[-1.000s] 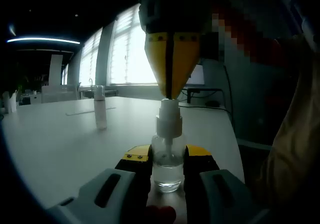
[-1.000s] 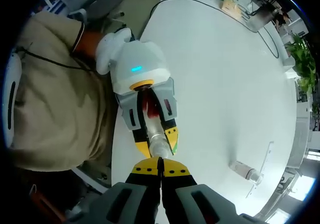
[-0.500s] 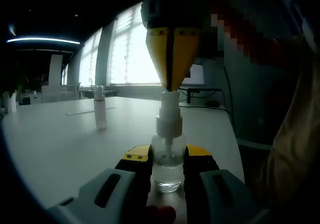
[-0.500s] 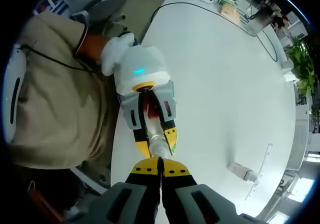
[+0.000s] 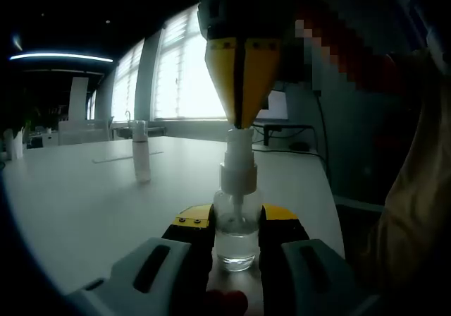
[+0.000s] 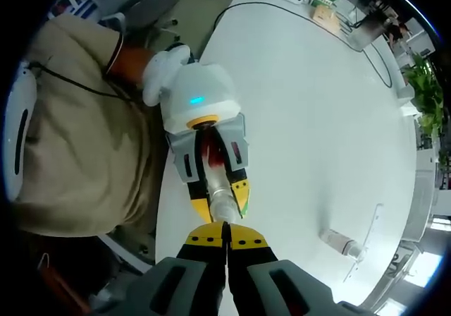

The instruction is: Clamp pump bottle remove cover press pump head put on cover

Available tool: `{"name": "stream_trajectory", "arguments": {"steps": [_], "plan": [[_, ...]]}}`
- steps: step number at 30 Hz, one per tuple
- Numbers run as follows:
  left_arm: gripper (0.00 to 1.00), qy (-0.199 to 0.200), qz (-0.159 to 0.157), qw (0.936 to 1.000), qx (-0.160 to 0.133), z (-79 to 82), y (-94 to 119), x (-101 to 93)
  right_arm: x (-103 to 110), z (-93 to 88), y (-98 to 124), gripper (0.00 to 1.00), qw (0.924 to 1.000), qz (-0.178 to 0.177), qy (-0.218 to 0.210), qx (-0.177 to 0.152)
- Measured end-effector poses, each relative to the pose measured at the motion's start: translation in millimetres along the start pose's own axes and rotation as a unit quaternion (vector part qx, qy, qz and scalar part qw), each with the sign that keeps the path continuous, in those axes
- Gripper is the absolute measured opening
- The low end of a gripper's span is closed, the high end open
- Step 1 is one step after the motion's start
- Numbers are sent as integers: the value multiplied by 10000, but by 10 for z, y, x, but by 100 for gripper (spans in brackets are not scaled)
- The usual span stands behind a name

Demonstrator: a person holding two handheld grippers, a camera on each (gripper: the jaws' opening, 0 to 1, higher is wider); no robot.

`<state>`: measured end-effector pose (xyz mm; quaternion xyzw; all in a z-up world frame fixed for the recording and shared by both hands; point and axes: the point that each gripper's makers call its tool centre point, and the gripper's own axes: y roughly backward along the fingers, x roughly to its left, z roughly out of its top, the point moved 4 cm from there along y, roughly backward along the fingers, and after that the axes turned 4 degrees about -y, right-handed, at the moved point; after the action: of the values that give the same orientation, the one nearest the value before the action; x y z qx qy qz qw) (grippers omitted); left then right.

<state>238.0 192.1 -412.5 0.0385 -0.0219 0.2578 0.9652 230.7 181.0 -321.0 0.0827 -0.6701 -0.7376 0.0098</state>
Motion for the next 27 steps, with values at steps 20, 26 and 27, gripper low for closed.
{"name": "stream_trajectory", "arguments": {"steps": [20,26,27], "plan": [[15,-6,1,10000,1,1,-1,-8,1,2,-36,0,10000,11,-83,47],[15,-17,5,10000,3,-1,-1,-3,17,-13,-64,0,9999,-54,-154,-5],[15,-16,5,10000,4,-2,-2,-2,20,-19,-61,0,9999,-58,-156,-16]]}}
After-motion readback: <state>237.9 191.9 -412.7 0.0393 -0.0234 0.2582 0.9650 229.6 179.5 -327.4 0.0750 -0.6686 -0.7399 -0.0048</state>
